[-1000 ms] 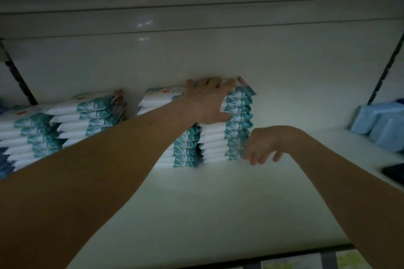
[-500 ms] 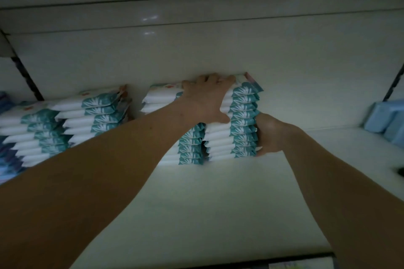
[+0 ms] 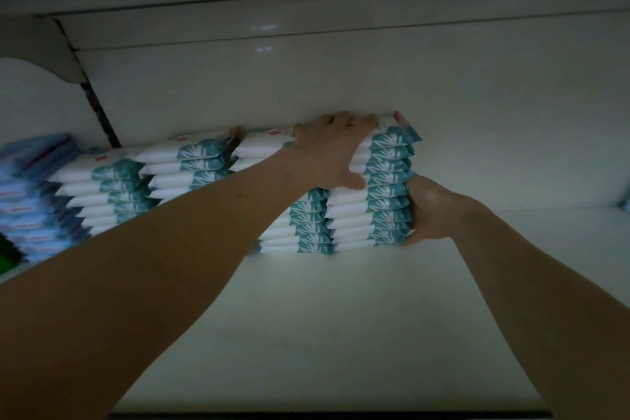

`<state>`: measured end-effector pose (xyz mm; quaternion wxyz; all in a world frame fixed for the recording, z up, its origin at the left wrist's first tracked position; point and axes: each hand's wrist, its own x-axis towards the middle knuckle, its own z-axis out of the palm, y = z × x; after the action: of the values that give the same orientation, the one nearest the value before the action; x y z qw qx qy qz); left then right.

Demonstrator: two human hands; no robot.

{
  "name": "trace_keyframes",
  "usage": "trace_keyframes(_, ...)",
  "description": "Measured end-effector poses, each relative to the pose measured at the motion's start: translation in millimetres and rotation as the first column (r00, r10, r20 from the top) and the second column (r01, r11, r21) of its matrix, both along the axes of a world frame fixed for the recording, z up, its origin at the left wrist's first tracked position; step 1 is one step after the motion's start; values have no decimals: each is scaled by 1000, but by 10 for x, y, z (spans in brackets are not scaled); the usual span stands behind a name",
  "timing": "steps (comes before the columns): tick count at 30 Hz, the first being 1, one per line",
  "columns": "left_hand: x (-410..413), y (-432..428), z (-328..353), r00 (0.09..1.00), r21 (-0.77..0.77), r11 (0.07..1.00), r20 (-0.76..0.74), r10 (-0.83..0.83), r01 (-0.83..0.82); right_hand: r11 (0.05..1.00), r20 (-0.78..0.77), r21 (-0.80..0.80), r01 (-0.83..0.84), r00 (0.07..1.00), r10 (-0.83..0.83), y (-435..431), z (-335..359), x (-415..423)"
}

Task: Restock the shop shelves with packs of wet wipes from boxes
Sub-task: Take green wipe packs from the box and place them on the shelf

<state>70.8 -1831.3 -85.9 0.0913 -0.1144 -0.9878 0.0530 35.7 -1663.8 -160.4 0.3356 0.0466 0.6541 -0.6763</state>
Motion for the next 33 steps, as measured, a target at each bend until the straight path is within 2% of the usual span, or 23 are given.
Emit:
trace_keyframes(10,97,-305,-8,999,-33,999,-22,-37,36,995,-44,99,-8,999,12,-178,-18,43)
trace_keyframes(14,207,-449,29,1000,-37,999,-19,20,-21,977,-149,184,109,985,-82,-81,27,22)
trace_keyframes(16,282,-553,20,997,-58,996,-34,66,-68,959,-290,180,220,943,-162,-78,127,11)
trace_keyframes(19,390,-644,-3,988,-75,987,-69,139,-145,916,-604,140,375,766,-222,-119,365,100)
trace_keyframes(21,436,-661,-29,979,-86,978,-88,185,-192,900,-806,103,424,565,-175,-165,489,182)
trace_keyframes(23,471,-664,-75,966,-85,967,-125,228,-239,871,-966,140,471,257,17,-268,541,301)
trace_keyframes(24,484,-663,-107,957,-81,961,-145,250,-263,846,-983,184,501,85,163,-330,560,347)
trace_keyframes(25,492,-664,-143,948,-74,956,-165,270,-285,811,-940,265,521,-45,337,-386,538,344)
trace_keyframes(26,496,-667,-183,940,-70,951,-186,285,-302,756,-859,353,552,-129,495,-441,492,346)
trace_keyframes(27,495,-671,-221,934,-69,948,-204,292,-311,686,-769,437,581,-155,620,-484,432,331)
trace_keyframes(29,479,-693,-280,932,-70,948,-218,288,-310,577,-641,534,618,-149,753,-531,317,297)
trace_keyframes(31,452,-722,-297,938,-85,953,-219,268,-292,503,-563,537,678,-157,812,-548,220,245)
trace_keyframes(33,431,-746,-297,946,-102,958,-217,240,-266,475,-534,495,727,-177,827,-567,171,196)
